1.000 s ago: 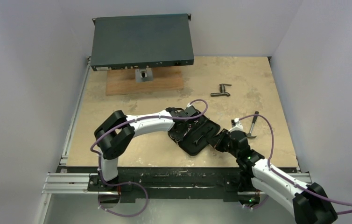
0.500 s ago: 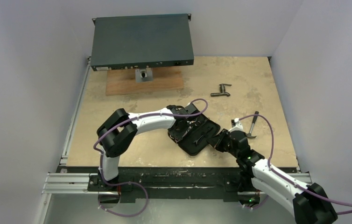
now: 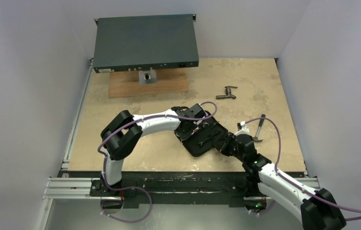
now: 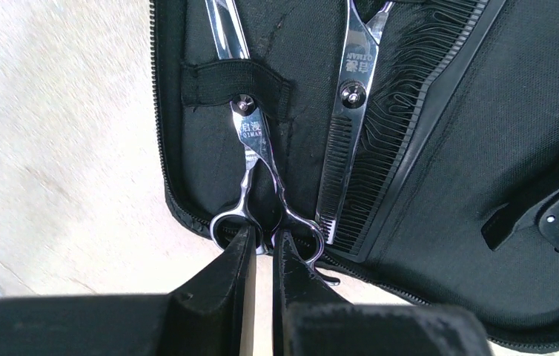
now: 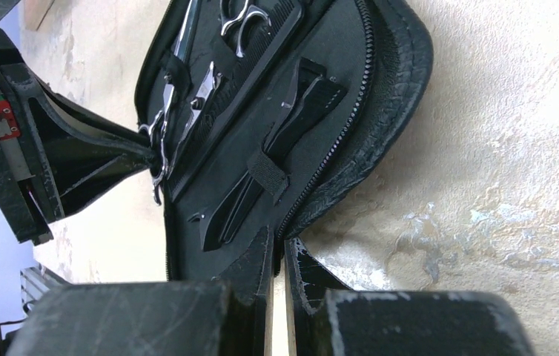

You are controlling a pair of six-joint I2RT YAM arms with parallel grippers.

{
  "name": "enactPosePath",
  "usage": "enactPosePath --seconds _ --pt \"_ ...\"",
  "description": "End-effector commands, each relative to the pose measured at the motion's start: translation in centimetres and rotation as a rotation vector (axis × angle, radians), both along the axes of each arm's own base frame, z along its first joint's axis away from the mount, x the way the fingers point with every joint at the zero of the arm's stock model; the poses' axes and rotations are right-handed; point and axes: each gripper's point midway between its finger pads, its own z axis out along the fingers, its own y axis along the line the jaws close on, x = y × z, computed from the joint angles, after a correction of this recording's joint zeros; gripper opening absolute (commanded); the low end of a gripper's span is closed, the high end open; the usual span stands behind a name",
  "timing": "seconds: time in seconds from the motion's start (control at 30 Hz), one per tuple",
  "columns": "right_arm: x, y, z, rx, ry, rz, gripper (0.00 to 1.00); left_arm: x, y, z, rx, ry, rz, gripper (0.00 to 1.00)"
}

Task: Sort the hair-cutting tools
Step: Place the scissors in the hairdressing tool bag.

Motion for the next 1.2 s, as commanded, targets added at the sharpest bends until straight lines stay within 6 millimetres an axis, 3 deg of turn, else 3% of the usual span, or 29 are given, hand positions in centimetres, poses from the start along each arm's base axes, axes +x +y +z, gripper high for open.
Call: enactPosePath --seconds 0.0,0.3,0.57,0.83,0.93,1.17 --pt "-0.6 1.0 0.7 0.008 -0.005 0.076 0.0 3.8 -1.2 -0.9 -0.011 -0.144 -0.105 0.0" --pt "-0.7 1.2 0.7 0.007 -0.003 0.087 0.0 5.0 -1.1 -1.5 0.05 -0.177 -0.206 0.0" --pt "-0.6 0.9 1.2 0.011 -0.012 0.073 0.01 4.2 0.0 -2.5 0.055 -0.168 -0.177 0.0" --pt "-0.5 0.6 2.9 -0.011 -0.031 0.066 0.38 2.7 0.5 -2.9 0.0 -0.139 -0.092 0.0" --pt "-0.4 0.5 4.0 -0.008 -0.045 0.061 0.47 2.4 0.6 -3.0 -0.014 -0.127 -0.066 0.0" --pt "0.9 -0.1 6.6 -0.021 -0.096 0.005 0.53 1.5 1.2 -2.9 -0.023 -0.109 -0.027 0.0"
